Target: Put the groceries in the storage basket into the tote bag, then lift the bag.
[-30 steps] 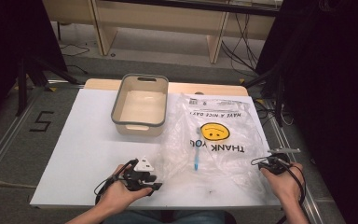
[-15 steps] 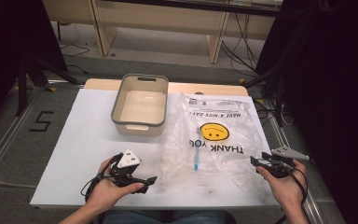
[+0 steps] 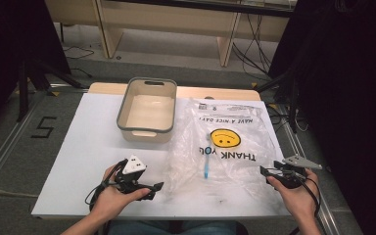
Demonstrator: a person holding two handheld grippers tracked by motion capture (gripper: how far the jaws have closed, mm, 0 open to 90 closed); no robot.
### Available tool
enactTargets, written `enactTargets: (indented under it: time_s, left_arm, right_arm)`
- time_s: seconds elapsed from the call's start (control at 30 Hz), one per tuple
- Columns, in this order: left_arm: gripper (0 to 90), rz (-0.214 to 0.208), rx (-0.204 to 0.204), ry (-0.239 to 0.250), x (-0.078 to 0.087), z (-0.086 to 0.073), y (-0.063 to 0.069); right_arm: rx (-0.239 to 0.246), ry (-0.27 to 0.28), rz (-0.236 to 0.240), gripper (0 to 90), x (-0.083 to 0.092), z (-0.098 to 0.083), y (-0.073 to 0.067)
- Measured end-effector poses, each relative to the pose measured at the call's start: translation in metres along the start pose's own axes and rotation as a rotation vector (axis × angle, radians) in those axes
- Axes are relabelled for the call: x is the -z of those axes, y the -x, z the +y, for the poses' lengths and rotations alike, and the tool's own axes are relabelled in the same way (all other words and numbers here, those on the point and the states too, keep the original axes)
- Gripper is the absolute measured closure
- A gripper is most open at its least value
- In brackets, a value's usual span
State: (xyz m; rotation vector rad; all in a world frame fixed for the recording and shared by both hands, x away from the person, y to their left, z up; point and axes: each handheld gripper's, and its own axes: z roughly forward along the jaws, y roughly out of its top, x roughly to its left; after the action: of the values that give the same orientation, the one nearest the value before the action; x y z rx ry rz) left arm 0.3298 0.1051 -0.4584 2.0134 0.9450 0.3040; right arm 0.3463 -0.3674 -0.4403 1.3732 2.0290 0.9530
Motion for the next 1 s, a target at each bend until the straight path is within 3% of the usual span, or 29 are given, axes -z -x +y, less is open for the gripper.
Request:
enactTargets:
  time_s: [0.37,0.83,1.0]
  left_arm:
    - [16.2,0.005,0.001,0.003,-0.001,0.001,0.000]
    - [16.7,-0.041,-0.018,-0.006,-0.007,0.005,0.012]
    - [19.6,-0.063,-0.014,-0.045,-0.013,0.003,0.016]
  right_arm:
    - [-0.009,-0.014,-0.001,38.5,-0.001,-0.002,0.001]
    - [-0.011,-0.012,-0.008,38.0,-0.001,0.001,0.000]
    - [-0.025,-0.008,-0.012,37.8,0.002,-0.001,0.002]
